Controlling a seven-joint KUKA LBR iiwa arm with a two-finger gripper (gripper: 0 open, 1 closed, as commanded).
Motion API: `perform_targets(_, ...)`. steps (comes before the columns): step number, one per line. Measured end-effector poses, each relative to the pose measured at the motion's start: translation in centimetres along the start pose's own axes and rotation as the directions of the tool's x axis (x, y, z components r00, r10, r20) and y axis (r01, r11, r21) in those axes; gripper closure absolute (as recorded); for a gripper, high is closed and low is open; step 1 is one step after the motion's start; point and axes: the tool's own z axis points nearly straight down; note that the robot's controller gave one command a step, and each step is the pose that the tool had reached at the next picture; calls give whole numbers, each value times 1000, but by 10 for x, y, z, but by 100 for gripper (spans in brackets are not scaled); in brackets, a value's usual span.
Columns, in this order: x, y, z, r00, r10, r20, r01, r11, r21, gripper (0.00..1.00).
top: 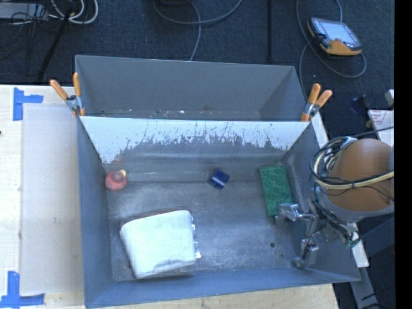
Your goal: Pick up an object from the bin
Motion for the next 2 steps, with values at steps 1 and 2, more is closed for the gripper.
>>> perform_targets(1, -28, -3, 0, 999, 45, 4, -45, 999, 1, 0)
perform_targets(2, -17, 18, 0, 999, 34, -2, -34, 999, 0, 0)
